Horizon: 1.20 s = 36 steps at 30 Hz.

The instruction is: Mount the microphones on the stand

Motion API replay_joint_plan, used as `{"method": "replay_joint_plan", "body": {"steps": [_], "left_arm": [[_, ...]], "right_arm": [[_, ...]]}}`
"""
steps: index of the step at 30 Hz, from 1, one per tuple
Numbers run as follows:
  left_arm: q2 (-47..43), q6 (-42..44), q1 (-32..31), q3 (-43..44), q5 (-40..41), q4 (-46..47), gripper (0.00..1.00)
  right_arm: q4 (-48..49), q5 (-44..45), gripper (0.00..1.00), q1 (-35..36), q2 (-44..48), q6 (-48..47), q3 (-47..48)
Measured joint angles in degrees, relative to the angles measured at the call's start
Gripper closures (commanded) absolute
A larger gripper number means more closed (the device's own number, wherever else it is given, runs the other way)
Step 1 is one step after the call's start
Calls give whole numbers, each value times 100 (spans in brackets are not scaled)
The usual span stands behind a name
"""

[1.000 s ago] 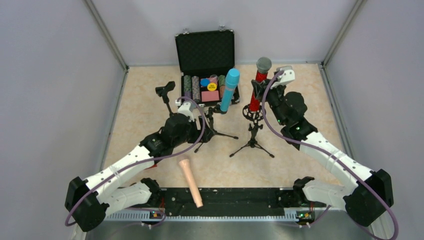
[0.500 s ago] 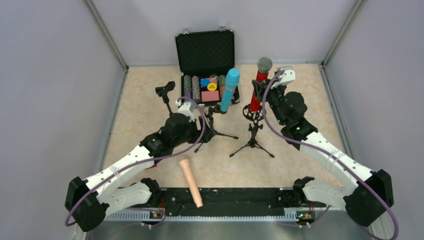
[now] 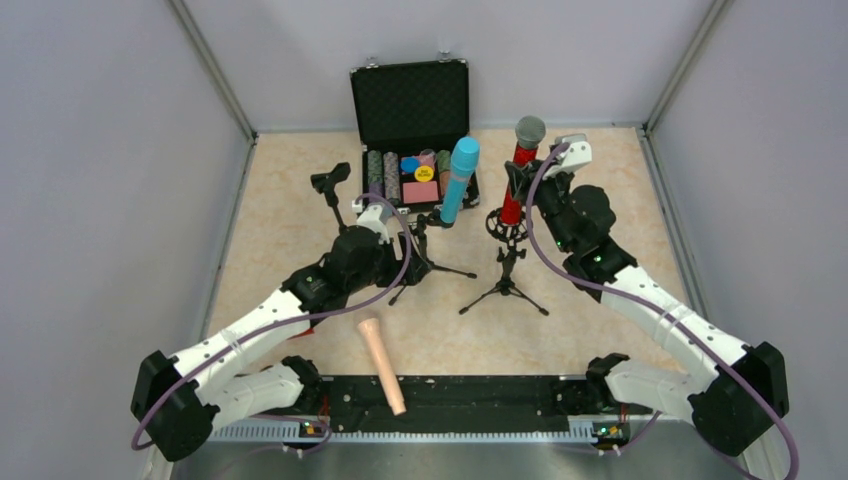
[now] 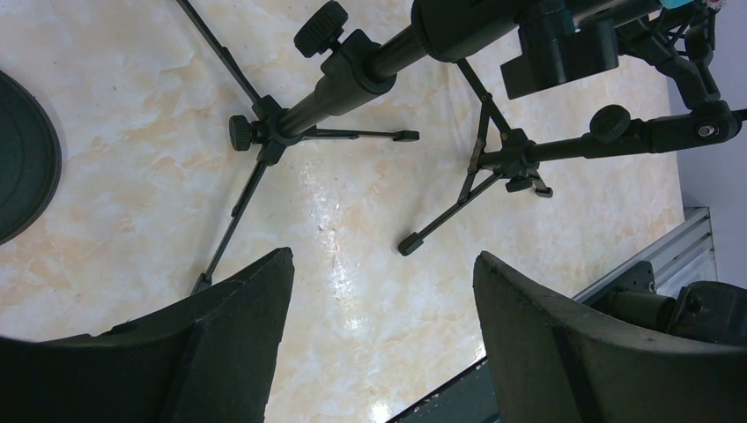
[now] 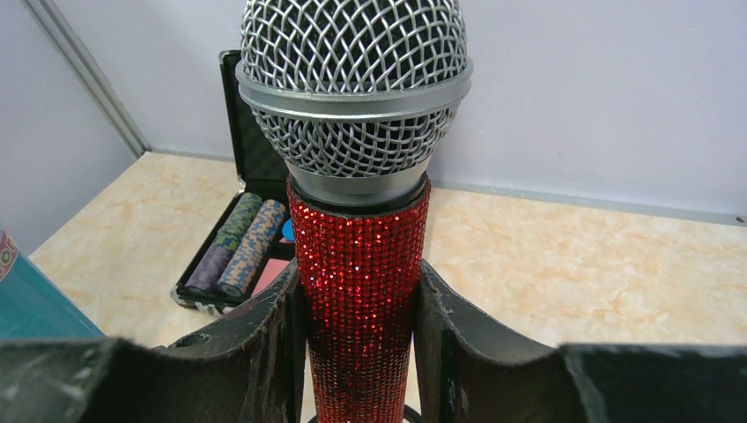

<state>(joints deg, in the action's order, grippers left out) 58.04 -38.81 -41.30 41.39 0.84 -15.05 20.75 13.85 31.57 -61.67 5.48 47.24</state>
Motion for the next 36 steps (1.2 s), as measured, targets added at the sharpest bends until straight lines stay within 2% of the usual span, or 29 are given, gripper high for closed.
{"method": "replay_joint_plan", "body": {"steps": [12,22,36], "left_arm": [[0,-26,0,0,0,0,21],[0,-26,0,0,0,0,21],[76,-26,0,0,0,116,21]], "right_arm": [[2,-42,100,0,-2,-101,-61],[1143,-706,100,-24,44,-299,-669],[1526,-1060,100,-24,55,-428,-894]]}}
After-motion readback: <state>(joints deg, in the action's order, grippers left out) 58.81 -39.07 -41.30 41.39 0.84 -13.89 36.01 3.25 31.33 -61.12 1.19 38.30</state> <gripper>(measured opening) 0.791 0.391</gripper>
